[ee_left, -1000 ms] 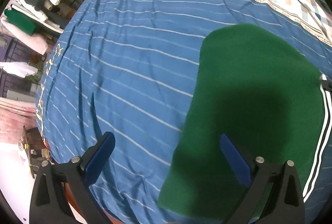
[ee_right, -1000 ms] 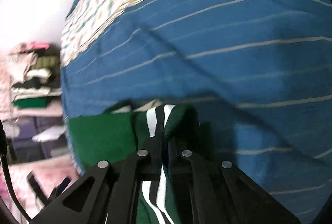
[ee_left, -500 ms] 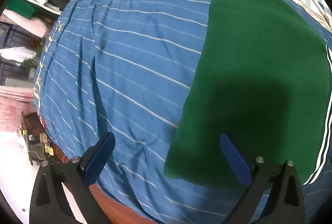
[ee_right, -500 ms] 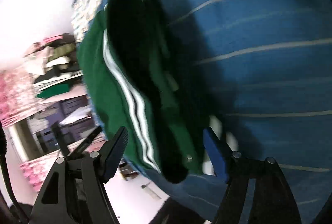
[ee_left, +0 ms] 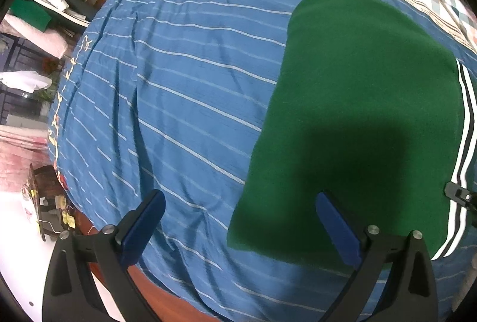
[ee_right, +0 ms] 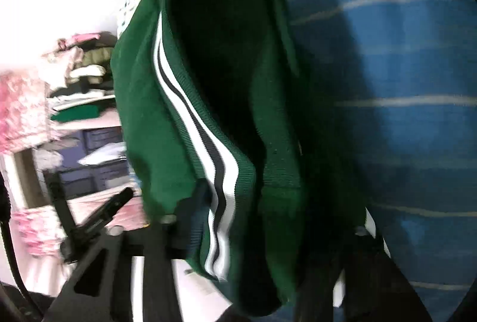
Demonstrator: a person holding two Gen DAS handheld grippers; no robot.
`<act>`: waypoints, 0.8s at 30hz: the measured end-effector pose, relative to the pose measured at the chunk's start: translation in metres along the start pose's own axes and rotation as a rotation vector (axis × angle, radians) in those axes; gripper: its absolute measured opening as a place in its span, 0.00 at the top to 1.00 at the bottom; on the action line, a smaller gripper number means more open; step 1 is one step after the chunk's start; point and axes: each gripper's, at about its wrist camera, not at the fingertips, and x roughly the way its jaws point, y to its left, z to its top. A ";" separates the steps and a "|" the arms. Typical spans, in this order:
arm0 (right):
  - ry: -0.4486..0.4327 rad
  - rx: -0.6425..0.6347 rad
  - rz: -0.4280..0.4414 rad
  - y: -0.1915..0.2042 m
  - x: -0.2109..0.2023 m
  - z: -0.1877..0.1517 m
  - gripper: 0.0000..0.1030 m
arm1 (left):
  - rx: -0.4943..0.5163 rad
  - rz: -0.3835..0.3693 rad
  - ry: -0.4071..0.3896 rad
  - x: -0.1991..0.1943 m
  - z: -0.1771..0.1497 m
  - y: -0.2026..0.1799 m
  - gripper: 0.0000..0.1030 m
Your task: Fold large clothes
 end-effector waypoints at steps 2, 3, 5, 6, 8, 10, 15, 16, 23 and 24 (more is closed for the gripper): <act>-0.064 0.034 -0.024 0.010 -0.010 -0.010 0.72 | -0.005 0.004 0.000 -0.001 -0.001 0.004 0.00; -0.095 0.064 -0.022 0.011 -0.018 -0.016 0.73 | -0.016 0.007 -0.001 -0.003 -0.001 0.008 0.00; -0.172 0.117 -0.036 0.008 -0.044 -0.035 0.74 | -0.033 0.003 -0.005 -0.005 -0.001 0.015 0.00; -0.190 0.147 -0.052 0.003 -0.052 -0.042 0.74 | -0.041 0.002 -0.006 -0.006 -0.001 0.019 0.00; -0.186 0.211 -0.100 -0.020 -0.055 -0.053 0.74 | -0.050 -0.001 -0.013 -0.006 0.001 0.023 0.00; -0.147 0.240 -0.140 -0.037 -0.041 -0.057 0.73 | -0.043 0.000 -0.010 -0.003 0.005 0.023 0.00; -0.020 0.198 -0.135 -0.035 -0.024 -0.030 0.59 | -0.048 -0.051 -0.023 0.004 0.021 0.025 0.00; -0.009 0.182 -0.132 -0.032 -0.028 -0.027 0.58 | -0.049 -0.064 -0.029 0.005 0.024 0.026 0.00; -0.079 0.017 -0.144 -0.037 -0.061 -0.008 0.26 | -0.037 -0.294 -0.008 0.028 0.046 0.022 0.00; -0.050 0.013 -0.100 -0.040 -0.052 -0.001 0.25 | -0.036 -0.346 0.002 0.034 0.048 0.021 0.00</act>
